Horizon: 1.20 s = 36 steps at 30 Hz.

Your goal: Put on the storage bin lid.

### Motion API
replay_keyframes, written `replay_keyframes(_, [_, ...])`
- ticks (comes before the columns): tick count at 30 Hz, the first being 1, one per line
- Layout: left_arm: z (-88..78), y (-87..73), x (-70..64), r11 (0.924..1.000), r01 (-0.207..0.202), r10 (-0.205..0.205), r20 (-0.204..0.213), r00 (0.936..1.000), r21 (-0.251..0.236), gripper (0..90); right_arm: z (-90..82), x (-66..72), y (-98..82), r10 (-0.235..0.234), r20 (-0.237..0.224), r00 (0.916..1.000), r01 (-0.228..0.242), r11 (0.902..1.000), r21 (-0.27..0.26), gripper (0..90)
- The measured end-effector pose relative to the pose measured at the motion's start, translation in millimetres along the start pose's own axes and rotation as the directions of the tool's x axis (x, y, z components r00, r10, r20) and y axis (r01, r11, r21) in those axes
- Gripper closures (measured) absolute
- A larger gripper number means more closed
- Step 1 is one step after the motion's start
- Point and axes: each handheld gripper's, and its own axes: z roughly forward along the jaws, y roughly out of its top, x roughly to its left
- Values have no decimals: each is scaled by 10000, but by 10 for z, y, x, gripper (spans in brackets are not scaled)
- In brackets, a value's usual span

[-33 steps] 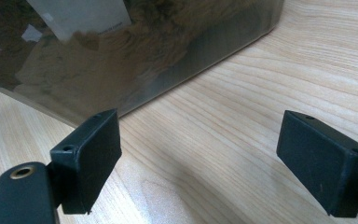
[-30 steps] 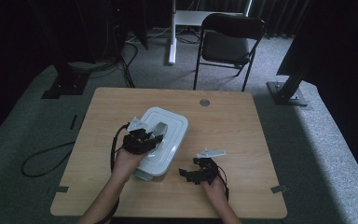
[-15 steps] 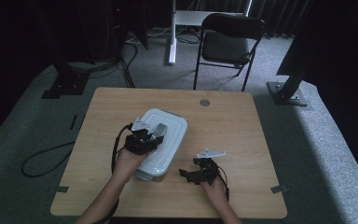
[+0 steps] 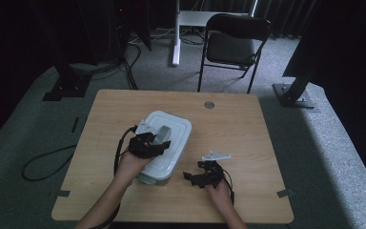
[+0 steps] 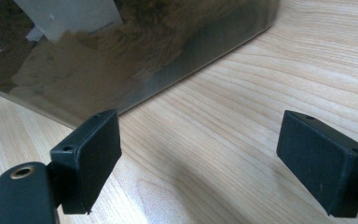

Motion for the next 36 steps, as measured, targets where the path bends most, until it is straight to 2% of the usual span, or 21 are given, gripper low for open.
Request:
replay_keyframes(8, [-129,36,41,9994,28,-32,-116,9999,-334,419,-31,-16,1,76,50,10000,-76,9999,-71,129])
replay_keyframes(15, [-207,50,174,9986,262,-269,-151,9995,-465,302,-44,-24,6,66,94,9999,-65,9999,-146,128])
replay_keyframes(22, [-274,19,252,9975,210,-234,-350,9991,-668,286,-54,-33,4,105,123,9999,-103,9998,-162,128])
replay_keyframes(23, [-314,0,309,9967,296,-328,-418,9986,-758,286,-54,-33,4,105,123,9999,-103,9998,-162,128])
replay_keyframes(27, [-389,-22,365,9945,318,-394,-753,9964,-997,240,-59,-42,0,131,151,9998,-128,9998,-172,128])
replay_keyframes(29, [-427,-30,408,9921,460,-564,-864,9947,-1169,231,-59,-44,1,135,163,9998,-132,9998,-170,129])
replay_keyframes(32, [-464,-54,482,9910,580,-696,-942,9931,-1208,205,-65,-48,0,134,165,9998,-131,9998,-164,129])
replay_keyframes(36, [-509,-102,552,9910,501,-630,-1023,9928,-1244,190,-74,-51,-2,113,181,9998,-110,9998,-171,128])
